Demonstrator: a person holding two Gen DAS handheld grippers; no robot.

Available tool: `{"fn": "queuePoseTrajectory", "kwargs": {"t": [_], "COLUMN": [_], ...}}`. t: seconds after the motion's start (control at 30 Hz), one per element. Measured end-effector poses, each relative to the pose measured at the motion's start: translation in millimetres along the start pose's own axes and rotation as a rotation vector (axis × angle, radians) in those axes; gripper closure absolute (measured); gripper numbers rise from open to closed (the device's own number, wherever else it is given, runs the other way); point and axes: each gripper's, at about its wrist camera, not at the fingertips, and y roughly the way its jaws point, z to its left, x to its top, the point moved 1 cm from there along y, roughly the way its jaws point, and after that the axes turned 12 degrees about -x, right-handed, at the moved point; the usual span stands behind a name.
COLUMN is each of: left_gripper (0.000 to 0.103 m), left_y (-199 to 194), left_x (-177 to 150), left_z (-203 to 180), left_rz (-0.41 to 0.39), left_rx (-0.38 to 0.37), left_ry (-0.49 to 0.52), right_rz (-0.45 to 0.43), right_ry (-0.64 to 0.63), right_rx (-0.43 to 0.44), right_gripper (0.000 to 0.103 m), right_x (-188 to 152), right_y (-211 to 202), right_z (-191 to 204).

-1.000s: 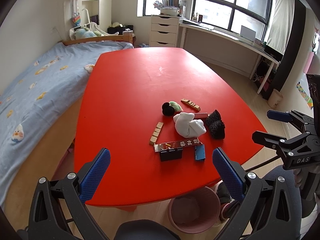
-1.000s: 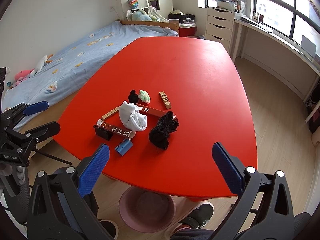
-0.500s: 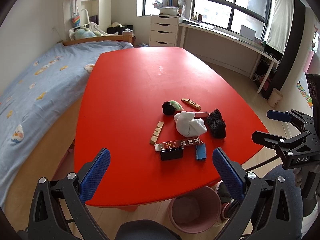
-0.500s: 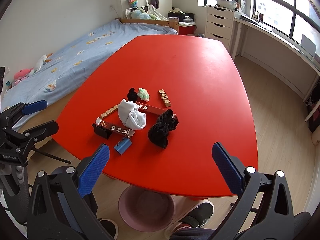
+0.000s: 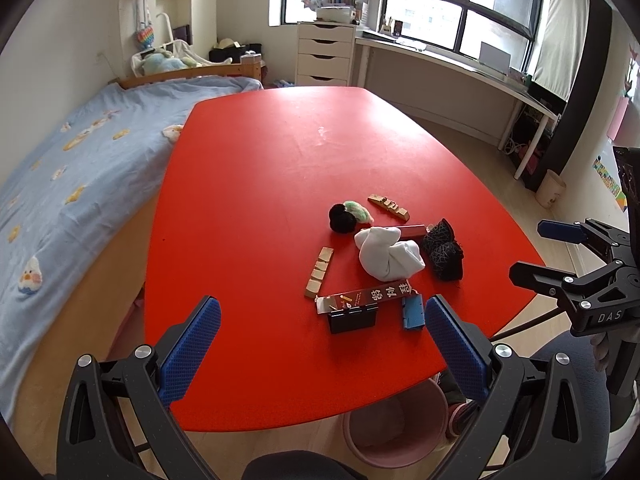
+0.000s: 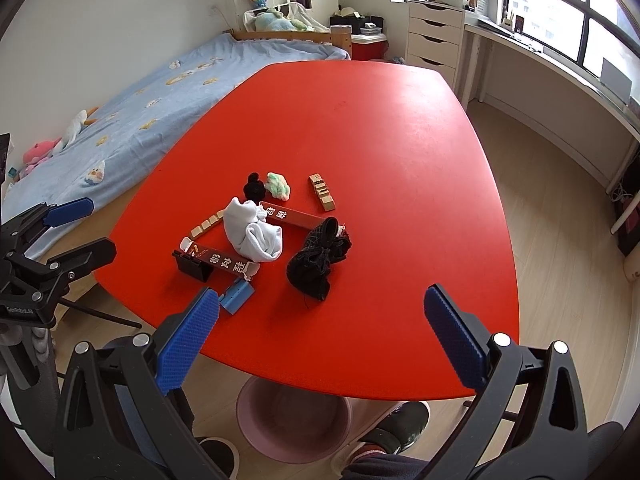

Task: Collect trash
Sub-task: 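Grasp the wooden blocks with the left tool while the right tool grasps the black sock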

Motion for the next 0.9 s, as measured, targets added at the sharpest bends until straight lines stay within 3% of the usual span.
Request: {"fn": "queuePoseTrajectory", "kwargs": {"t": [0.53,0.9], "left_gripper": [0.005,0.005], "left_y": [66,114], "left_x": [35,31], "left_z": [30,46], "left_rz": [0.149,0.285], "left_rx": [-0.025,-0.003], "left_ry": [0.04,0.042], "right_rz": [0.146,0.208], "right_ry": [0.044,0.072], "right_rx": [0.008,0.021], "right_gripper": [0.003,0.003], "right_x": [28,28], "right_y": [63,92], "right_z": [-11,-10]}}
